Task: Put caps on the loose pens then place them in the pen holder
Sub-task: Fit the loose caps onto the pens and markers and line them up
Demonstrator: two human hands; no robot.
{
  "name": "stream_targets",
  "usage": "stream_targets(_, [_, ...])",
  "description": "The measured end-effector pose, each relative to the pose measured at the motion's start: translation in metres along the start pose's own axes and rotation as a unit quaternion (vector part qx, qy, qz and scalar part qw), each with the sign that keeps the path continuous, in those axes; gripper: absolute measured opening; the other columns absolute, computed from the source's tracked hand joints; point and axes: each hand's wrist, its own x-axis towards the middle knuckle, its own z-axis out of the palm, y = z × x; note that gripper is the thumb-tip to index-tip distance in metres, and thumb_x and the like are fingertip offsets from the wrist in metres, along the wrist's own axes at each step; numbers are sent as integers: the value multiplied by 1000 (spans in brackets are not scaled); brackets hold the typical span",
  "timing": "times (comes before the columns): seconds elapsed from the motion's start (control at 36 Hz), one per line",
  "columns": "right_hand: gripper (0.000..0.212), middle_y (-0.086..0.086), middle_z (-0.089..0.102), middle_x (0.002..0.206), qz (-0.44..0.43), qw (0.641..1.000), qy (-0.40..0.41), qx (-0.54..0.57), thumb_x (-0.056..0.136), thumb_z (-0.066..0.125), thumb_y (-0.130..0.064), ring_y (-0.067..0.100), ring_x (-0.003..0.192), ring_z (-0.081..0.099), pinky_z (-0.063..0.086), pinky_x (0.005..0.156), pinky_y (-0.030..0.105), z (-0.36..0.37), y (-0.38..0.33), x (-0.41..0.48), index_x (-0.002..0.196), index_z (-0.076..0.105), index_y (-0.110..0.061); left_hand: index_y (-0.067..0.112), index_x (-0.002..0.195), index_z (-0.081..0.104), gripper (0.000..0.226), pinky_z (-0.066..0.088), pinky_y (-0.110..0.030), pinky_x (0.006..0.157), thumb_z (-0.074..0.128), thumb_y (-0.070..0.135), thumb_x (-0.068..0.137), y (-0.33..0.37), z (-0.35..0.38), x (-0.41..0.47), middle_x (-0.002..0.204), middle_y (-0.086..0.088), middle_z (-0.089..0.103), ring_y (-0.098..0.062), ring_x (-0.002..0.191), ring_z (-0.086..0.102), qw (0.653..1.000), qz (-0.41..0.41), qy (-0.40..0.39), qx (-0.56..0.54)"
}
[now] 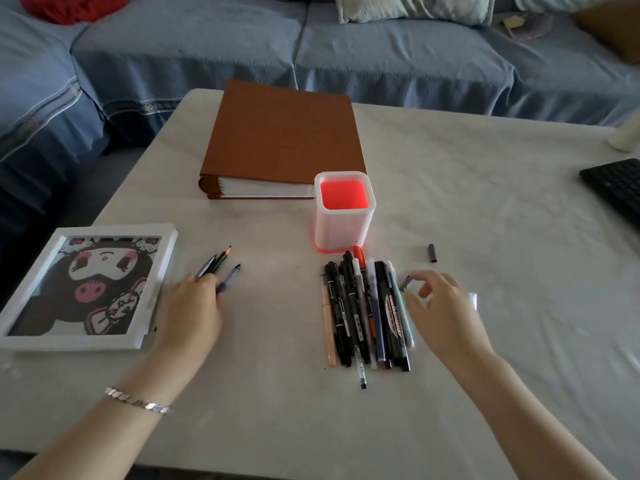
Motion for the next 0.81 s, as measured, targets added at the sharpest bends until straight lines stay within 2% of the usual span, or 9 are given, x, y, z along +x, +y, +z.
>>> stream_targets(0.17, [36,13,46,123,94,993,15,-71,88,51,-18,35,94,57,42,76,33,-18,37,8,124,50,-14,-6,77,63,8,46,-45,59,63,2,74,22,3,-8,75,-27,60,-43,72,59,998,29,-24,-57])
stream_targets(0.25, [40,18,44,126,138,986,6,-97,91,47,-21,40,99,55,40,75,35,-20,46,14,130,42,-13,-4,88,63,13,47,-46,66,62,3,77,41,-2,-16,85,-25,59,-43,75,59,990,34,-17,-137])
stream_targets(0.36, [40,23,49,123,166,981,-8,-100,91,46,-19,41,105,53,42,81,37,-18,54,19,129,43,-9,3,91,60,9,47,-37,67,57,8,83,62,-16,-30,90,-12,54,-32,72,58,968,114,-5,-223])
stream_targets(0.42, [39,20,57,114,155,986,-9,-62,87,53,-17,36,102,55,42,82,35,-18,58,21,125,48,-7,7,92,59,10,47,-35,64,55,14,86,69,-23,-36,88,-5,55,-25,69,57,959,149,-13,-242])
stream_targets(0.47, [35,10,63,93,130,991,-3,17,85,59,-14,28,87,57,40,74,27,-22,53,18,118,55,-7,11,93,58,9,45,-33,61,53,17,88,73,-27,-39,81,0,57,-17,65,55,951,160,-33,-264])
stream_targets(0.58, [15,-7,67,73,22,967,5,253,80,66,-4,-7,63,61,42,62,3,-32,22,2,91,68,-15,19,89,57,5,42,-25,58,53,16,88,80,-33,-42,71,4,62,-15,69,55,931,147,-64,-329])
stream_targets(0.64, [27,-11,70,68,-31,942,-1,333,78,67,-1,-6,65,64,45,64,3,-37,7,-7,77,71,-27,22,89,57,7,44,-26,61,54,16,88,83,-35,-45,73,5,64,-14,72,58,922,146,-74,-352])
stream_targets(0.69, [35,-14,72,68,-60,923,-6,381,75,67,4,-2,67,66,48,67,6,-41,-4,-15,69,71,-30,28,87,56,12,44,-24,62,55,15,87,85,-36,-49,73,6,63,-13,73,58,915,145,-80,-368])
stream_targets(0.81, [23,-15,72,75,-97,913,-3,396,68,69,-14,5,71,66,50,74,13,-45,-19,-26,69,71,-37,36,82,53,17,44,-21,64,55,19,87,89,-43,-55,87,13,61,-14,75,58,899,145,-92,-403])
